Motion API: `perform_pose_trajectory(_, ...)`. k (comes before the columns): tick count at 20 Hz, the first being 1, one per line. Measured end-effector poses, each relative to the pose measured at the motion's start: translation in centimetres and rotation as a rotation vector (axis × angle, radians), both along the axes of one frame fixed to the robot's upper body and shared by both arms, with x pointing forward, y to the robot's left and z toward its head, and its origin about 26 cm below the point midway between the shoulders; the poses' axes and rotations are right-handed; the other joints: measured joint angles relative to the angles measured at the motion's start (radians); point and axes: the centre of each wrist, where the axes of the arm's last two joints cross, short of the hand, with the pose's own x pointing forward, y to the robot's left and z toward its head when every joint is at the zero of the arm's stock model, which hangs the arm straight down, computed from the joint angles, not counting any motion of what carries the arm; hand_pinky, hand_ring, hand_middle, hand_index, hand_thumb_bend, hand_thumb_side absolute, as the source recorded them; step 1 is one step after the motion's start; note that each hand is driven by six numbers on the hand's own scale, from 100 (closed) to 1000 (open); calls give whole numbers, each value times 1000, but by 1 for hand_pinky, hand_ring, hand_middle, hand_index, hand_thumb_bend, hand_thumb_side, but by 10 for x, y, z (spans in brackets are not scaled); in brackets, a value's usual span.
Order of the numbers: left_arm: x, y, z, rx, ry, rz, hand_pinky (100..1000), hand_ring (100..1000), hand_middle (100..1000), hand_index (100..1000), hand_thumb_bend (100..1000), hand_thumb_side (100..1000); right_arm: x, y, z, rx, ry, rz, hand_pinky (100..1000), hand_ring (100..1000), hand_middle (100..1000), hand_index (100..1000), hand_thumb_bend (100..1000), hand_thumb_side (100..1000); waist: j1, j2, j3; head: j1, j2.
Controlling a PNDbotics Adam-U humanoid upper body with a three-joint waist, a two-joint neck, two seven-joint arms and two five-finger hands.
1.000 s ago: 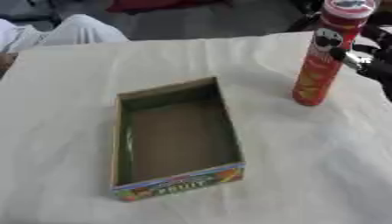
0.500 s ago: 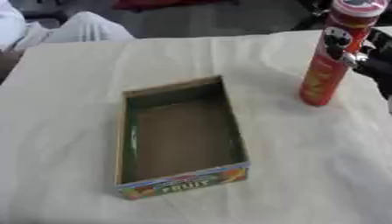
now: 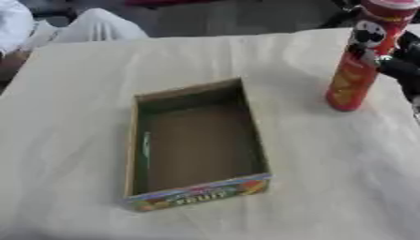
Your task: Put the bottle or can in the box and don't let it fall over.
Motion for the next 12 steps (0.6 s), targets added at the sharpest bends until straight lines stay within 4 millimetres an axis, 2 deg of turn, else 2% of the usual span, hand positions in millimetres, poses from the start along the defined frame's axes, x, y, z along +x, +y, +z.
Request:
perform_pose_trajectory(8, 1, -1, 2, -2, -7, -6, 677, 743, 614, 742, 740, 247, 8, 7, 9, 10, -23, 13, 867, 874, 934, 905, 640, 275, -1, 22, 16, -9, 15)
perform_pose_trajectory(11, 2, -2, 2, -8, -10, -8, 677, 743, 613, 742, 739, 249, 10, 9, 12, 15, -36, 10, 844, 842, 898, 885, 647, 245, -5, 31, 18, -13, 15)
perform_pose_trajectory(12, 2, -3, 2, -9, -11, -9, 677, 743, 613, 741, 738, 251, 10, 9, 13, 17, -40, 6, 787, 784, 840, 847, 673, 171, -6, 33, 19, -15, 15)
